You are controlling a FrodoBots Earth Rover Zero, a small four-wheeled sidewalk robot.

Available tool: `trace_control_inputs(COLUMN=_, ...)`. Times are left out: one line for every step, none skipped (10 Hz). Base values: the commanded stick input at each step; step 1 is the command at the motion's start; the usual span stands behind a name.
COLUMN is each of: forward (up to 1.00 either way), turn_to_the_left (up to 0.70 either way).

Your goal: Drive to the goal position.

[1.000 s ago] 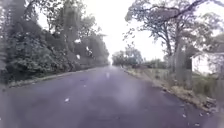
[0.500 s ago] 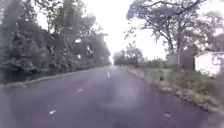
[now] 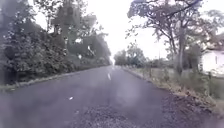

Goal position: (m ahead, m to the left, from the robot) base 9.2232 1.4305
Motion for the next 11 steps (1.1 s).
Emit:
trace_control_inputs(forward=1.00, turn_to_the_left=0.00)
trace_control_inputs(forward=1.00, turn_to_the_left=0.00)
trace_control_inputs(forward=1.00, turn_to_the_left=0.00)
trace_control_inputs(forward=1.00, turn_to_the_left=0.00)
trace_control_inputs(forward=1.00, turn_to_the_left=0.00)
trace_control_inputs(forward=1.00, turn_to_the_left=0.00)
trace_control_inputs(forward=1.00, turn_to_the_left=0.00)
trace_control_inputs(forward=1.00, turn_to_the_left=0.00)
trace_control_inputs(forward=1.00, turn_to_the_left=0.00)
trace_control_inputs(forward=1.00, turn_to_the_left=0.00)
trace_control_inputs(forward=1.00, turn_to_the_left=0.00)
